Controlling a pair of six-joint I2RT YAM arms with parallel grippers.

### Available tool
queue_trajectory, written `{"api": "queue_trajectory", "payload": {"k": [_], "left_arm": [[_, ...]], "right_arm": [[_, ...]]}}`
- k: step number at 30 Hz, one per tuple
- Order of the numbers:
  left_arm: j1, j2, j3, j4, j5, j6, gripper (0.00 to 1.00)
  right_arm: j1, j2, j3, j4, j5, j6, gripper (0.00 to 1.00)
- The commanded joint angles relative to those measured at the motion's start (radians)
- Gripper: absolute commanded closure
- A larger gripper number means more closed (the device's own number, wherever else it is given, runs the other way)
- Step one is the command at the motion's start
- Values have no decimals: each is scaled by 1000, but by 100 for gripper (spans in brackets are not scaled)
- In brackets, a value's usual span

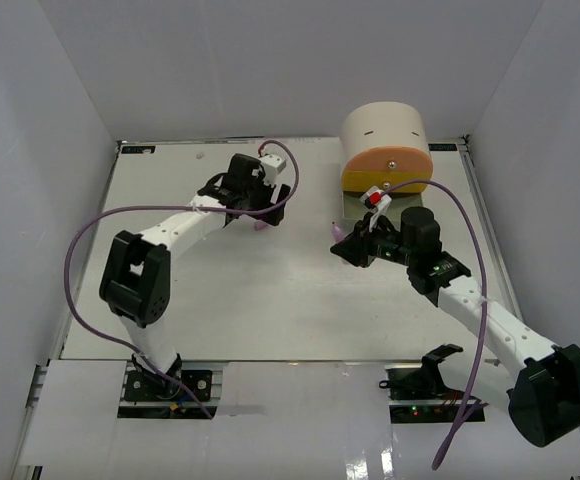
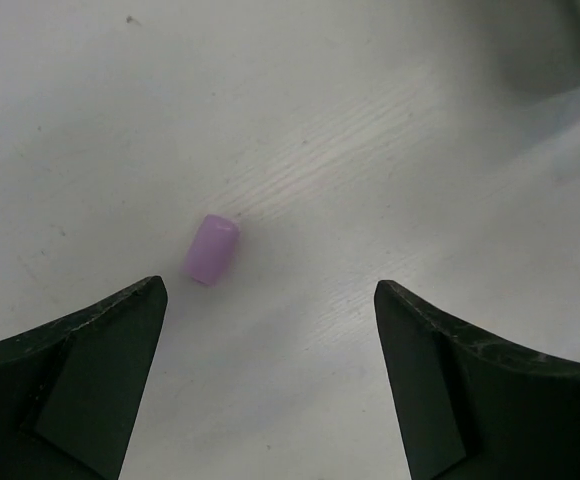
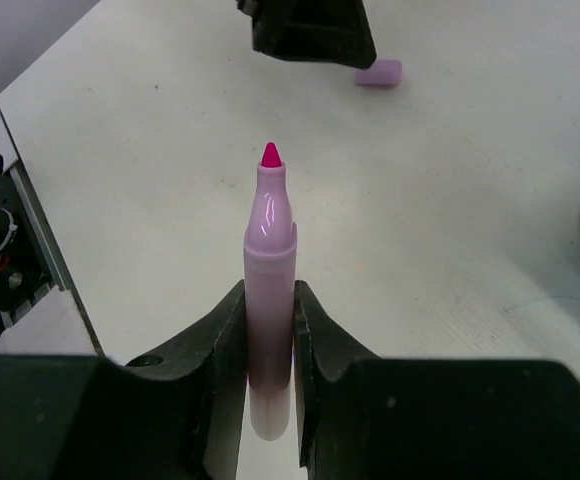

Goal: Sort the stationery into containers
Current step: Close the pen cap on the pen.

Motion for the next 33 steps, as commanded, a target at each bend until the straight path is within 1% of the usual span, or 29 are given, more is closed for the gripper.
{"api": "queue_trajectory", "payload": {"k": [1,3,5,6,7,14,16,22,27,30,32,33], "left_arm": [[1,81,109,-154,-32,122,6],[1,158,164,-196,-40,156,9],[1,204,195,-222,-80,183,10],[3,247,221,-230,-125,193,12],[3,265,235,-236,-129,200,13],[9,368,339,-254,-106,251,19],[13,400,368,-271,-71,259,21],[26,449,396,-305,-29,251,26],[27,462,394,-323,-15,240,36],[29,459,388,-331,-12,242,38],[29,460,387,-338,-11,240,42],[29,460,387,-339,-8,239,42]], "right_arm": [[-3,-52,-16,-10,54,-7,92],[-3,-69,-24,-13,58,-9,92],[-2,-73,-25,-13,51,-6,92],[-2,-72,-27,-15,50,-7,92],[-3,-72,-28,-16,48,-6,92],[-3,-73,-38,-17,51,-9,92],[-3,-72,-35,-18,51,-9,92],[-3,-66,-38,-23,51,-9,92],[-3,-73,-38,-20,50,-15,92],[-3,-72,-38,-20,45,-18,92],[-3,-72,-39,-20,42,-18,92],[-3,-72,-39,-20,42,-17,92]]}}
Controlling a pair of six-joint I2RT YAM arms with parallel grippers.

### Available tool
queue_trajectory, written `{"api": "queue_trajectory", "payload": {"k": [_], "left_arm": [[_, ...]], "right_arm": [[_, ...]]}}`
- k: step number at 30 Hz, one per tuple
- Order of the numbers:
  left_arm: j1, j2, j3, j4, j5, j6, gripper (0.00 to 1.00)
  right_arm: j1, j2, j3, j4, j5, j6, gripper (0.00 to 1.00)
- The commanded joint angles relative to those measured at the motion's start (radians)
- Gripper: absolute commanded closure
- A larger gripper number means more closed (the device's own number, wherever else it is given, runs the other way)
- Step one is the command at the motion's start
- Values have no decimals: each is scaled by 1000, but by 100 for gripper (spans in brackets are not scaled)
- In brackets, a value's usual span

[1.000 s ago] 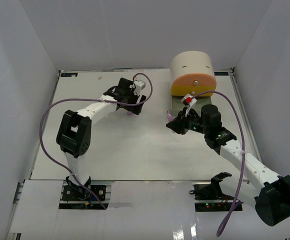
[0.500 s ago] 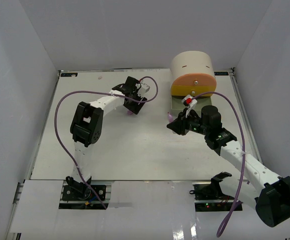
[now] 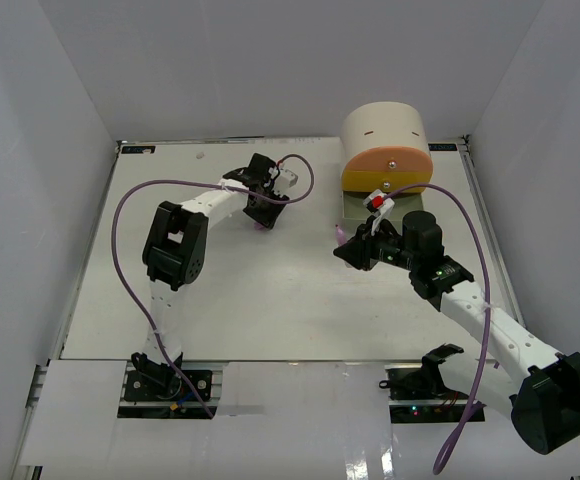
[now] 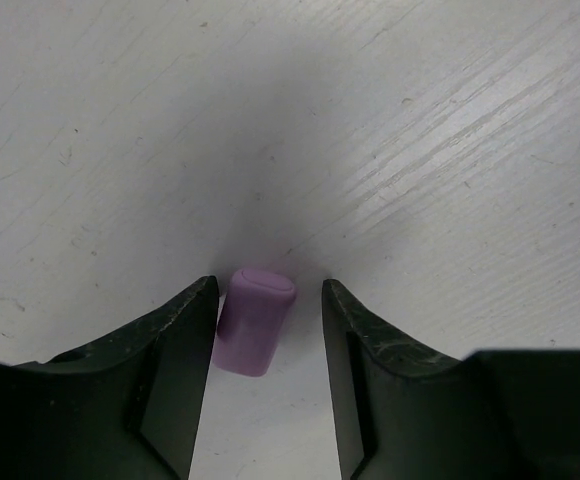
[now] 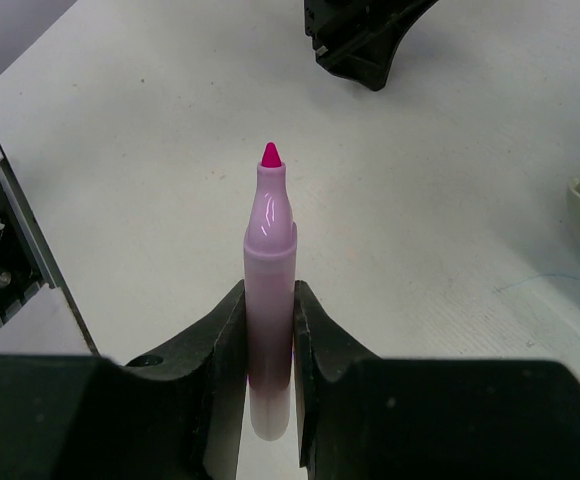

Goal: Sort the stationery into containers
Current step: Close the pen cap on the pen.

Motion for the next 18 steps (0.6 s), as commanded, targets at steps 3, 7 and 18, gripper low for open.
{"api": "queue_trajectory", "payload": {"k": [3,7,18], "left_arm": [[4,-14,3,-47,33,-11,46],[4,-29,-17,-43,39,-38,56],[4,-174,-112,63,76,-329,100]], "right_arm": [[-2,-21,-9,19,-2,-16,92],[-3,-18,-9,19,2,-17,92],[6,-11,3,39,-23,-6,92]]}}
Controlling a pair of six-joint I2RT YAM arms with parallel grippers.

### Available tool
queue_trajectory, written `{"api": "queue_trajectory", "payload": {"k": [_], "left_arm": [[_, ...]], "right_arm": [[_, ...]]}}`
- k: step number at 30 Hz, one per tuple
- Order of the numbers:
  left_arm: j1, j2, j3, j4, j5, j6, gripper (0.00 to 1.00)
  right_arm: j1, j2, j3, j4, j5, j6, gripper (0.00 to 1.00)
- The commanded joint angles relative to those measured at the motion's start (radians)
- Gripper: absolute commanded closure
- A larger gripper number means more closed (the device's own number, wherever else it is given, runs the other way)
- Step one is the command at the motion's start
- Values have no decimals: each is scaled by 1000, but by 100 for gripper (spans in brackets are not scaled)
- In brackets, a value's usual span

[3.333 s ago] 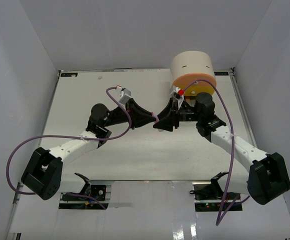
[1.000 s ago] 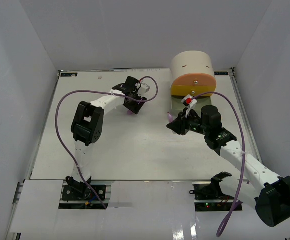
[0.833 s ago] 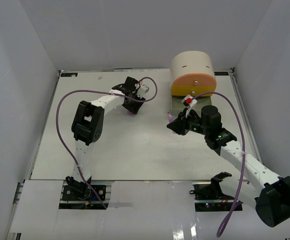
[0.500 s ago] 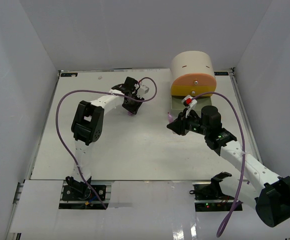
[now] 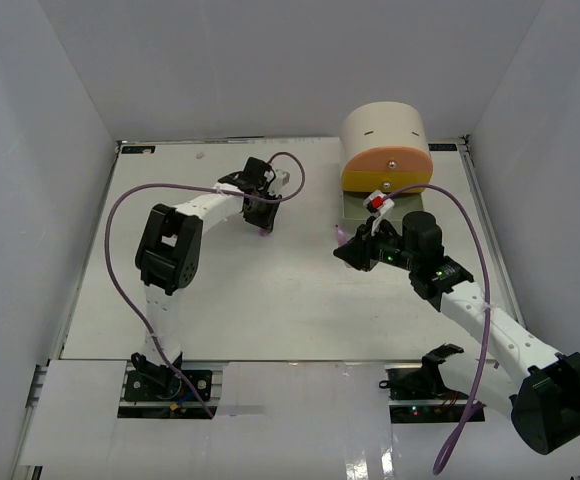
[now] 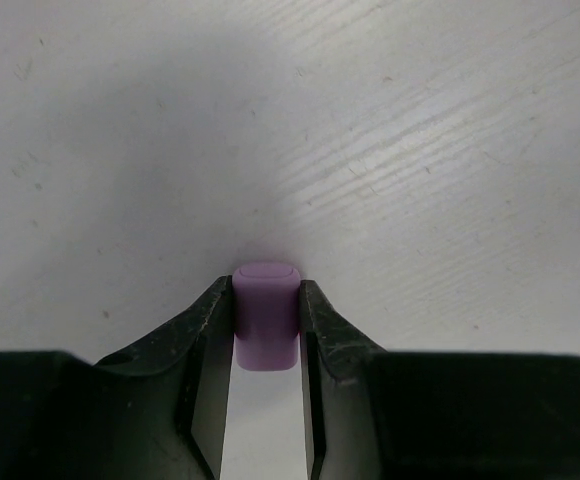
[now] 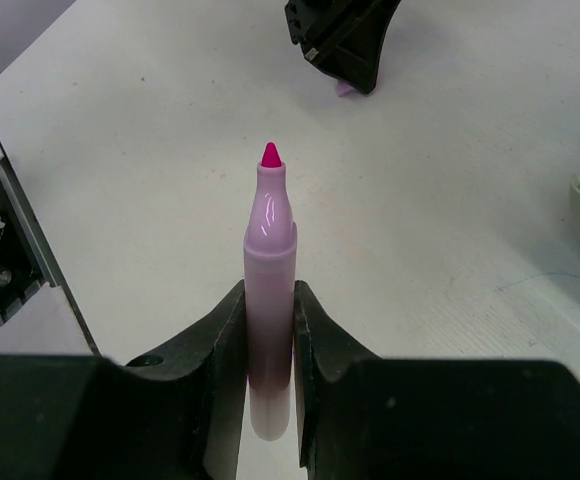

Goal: Sort the stationery into containers
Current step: Close the pen cap on the pen.

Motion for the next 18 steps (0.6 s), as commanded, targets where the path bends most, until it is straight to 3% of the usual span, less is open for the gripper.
{"api": "queue_trajectory", "payload": {"k": [1,12,18], "left_arm": [[-3,-141,-31,25,57,-183,100],[-3,-522,-247,230,58,-534,100],[-3,-684,-398,386,18,-587,100]], "right_arm": [[12,0,10,41,-30,-3,92],[216,165,118,106,138,14,92],[289,293,205,135,243,-9,92]]}}
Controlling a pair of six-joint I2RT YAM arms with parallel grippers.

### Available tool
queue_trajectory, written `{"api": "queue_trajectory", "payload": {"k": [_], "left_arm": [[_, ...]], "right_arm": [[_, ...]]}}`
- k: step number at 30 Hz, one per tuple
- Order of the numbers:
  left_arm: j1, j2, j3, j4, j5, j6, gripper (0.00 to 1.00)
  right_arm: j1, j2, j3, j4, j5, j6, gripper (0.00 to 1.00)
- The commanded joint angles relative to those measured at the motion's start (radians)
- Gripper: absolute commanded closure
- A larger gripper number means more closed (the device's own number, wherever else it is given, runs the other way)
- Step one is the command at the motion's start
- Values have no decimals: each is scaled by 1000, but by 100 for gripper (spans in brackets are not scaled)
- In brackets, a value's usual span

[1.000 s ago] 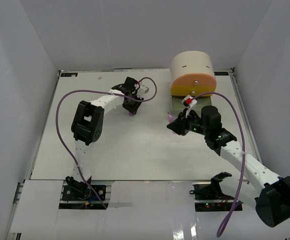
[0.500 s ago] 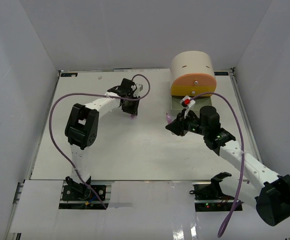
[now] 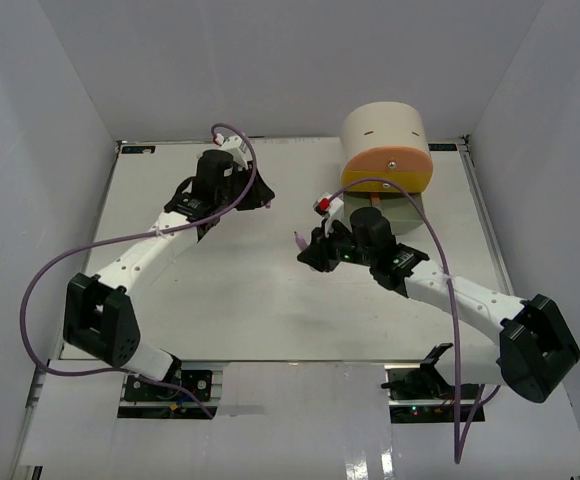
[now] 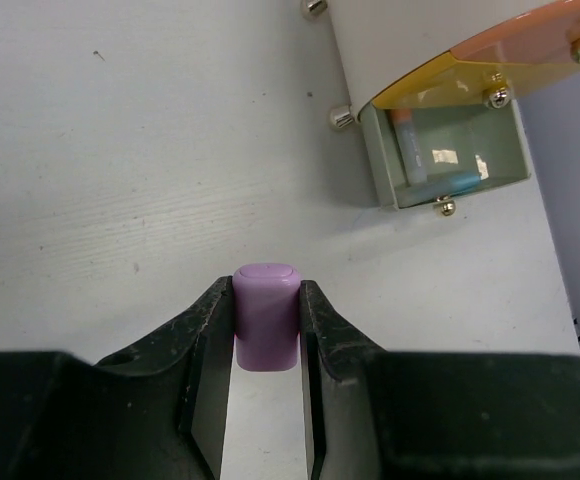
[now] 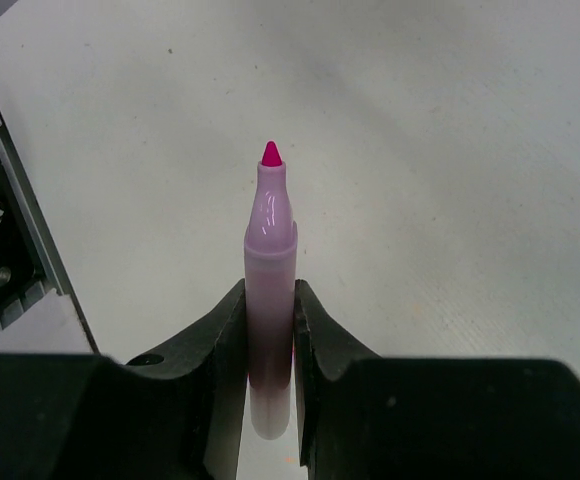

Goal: Sort the stationery into containers
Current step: Close the pen cap on the pen.

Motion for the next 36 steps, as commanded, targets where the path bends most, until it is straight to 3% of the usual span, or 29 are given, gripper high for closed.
{"api": "queue_trajectory", "payload": {"k": [1,5,12,36], "left_arm": [[-3,-85,-75,123,-25,-72,100],[-4,-197,-190,243,-46,-82,100],[-4,-277,-257,336,-82,-97,100],[-4,-299,-329,438,-59,-122,100]], "right_arm": [[31,55,89,93,93,-7,92],[60,106,118,179,131,11,92],[93,182,167,245,185,31,92],[128,322,293,323,245,68,92]]}}
